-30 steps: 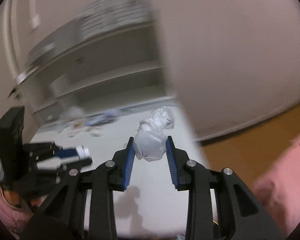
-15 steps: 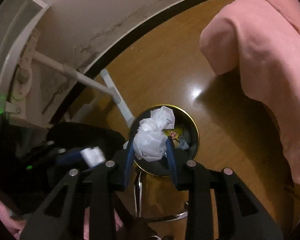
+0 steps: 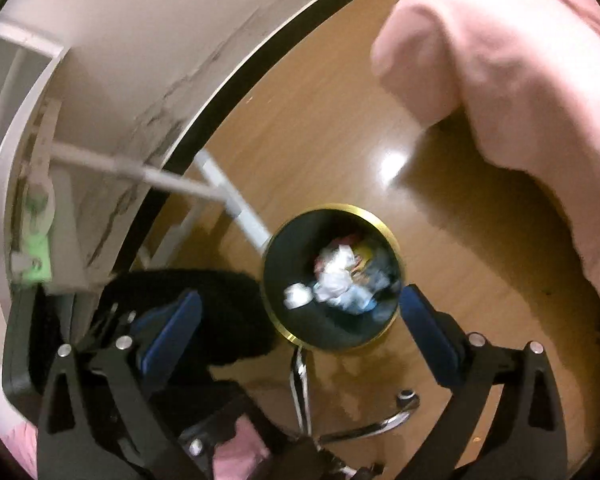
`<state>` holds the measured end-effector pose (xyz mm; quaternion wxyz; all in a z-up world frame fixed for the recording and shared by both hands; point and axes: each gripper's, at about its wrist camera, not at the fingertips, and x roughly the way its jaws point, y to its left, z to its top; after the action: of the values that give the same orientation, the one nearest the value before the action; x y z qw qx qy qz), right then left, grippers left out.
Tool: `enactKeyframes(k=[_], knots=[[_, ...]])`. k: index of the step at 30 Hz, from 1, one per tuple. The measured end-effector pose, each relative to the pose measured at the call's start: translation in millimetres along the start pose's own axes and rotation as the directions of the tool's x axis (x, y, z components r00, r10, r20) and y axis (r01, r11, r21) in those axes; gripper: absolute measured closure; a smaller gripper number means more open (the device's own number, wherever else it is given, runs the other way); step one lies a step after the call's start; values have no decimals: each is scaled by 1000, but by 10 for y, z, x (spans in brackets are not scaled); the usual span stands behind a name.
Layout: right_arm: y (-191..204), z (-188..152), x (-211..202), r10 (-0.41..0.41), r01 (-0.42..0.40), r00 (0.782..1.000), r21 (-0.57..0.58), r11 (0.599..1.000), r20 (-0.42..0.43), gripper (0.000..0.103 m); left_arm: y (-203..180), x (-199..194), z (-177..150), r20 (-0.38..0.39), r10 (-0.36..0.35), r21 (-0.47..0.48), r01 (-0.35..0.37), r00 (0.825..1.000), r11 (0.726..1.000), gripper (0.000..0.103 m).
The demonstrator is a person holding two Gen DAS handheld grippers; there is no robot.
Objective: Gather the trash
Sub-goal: 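Carry the tissue and cap over the black bin and open both tools, then return both tools to the desk above the remaining trash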
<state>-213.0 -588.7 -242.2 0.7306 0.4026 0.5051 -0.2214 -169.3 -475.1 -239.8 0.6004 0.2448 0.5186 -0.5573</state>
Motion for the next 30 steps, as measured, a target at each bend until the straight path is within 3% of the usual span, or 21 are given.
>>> enactKeyframes(k=[3,6,9,12,14,16,17,20,22,24,25,26,27,28,30], knots=[[-70,62,-110,-142,140,987,28,990,79,7,-111,-72,0,27,14,46,-15,1000,999,6],[-142,81,-328,-285,275,936,75,959,208,7,-294,-288,33,129,45,122,-61,991,991,6],[-178,50,-571,-353,337,871,107,936,341,7,-436,-542,91,175,42,159,-70,984,985,6],[-160,8,-766,-351,332,839,120,936,415,7,-488,-847,192,177,31,155,-59,984,986,6],[-160,-25,-918,-336,311,820,131,941,464,7,-474,-1210,228,239,8,141,-43,971,989,6],[-117,-55,-1098,-340,318,786,135,939,517,7,-417,-1633,244,322,9,123,-51,947,991,6],[-54,-94,-1207,-335,317,765,132,939,550,7,-305,-1948,229,389,42,100,-87,920,991,6],[150,-131,-1449,-226,232,761,70,970,608,7,103,-2513,103,484,164,-8,-183,859,983,6],[384,-161,-1507,-196,246,740,12,969,644,7,529,-2831,-72,507,276,-127,-245,817,961,6],[750,-158,-1506,-213,340,699,-55,939,682,7,1114,-3140,-365,480,436,-287,-333,761,898,6],[874,-152,-1493,-199,349,695,-82,934,690,7,1330,-3241,-491,457,490,-346,-359,742,867,6],[1069,-142,-1472,-153,337,701,-134,932,696,7,1726,-3418,-733,400,581,-454,-397,709,798,6],[1222,-132,-1446,-109,319,710,-180,930,695,7,1944,-3519,-879,367,624,-513,-409,689,754,6],[1399,-128,-1420,-61,301,720,-232,925,691,7,2270,-3678,-1133,314,681,-600,-417,662,683,6],[1852,-92,-1297,25,299,736,-358,884,677,7,2698,-3885,-1493,236,730,-702,-407,642,585,6]])
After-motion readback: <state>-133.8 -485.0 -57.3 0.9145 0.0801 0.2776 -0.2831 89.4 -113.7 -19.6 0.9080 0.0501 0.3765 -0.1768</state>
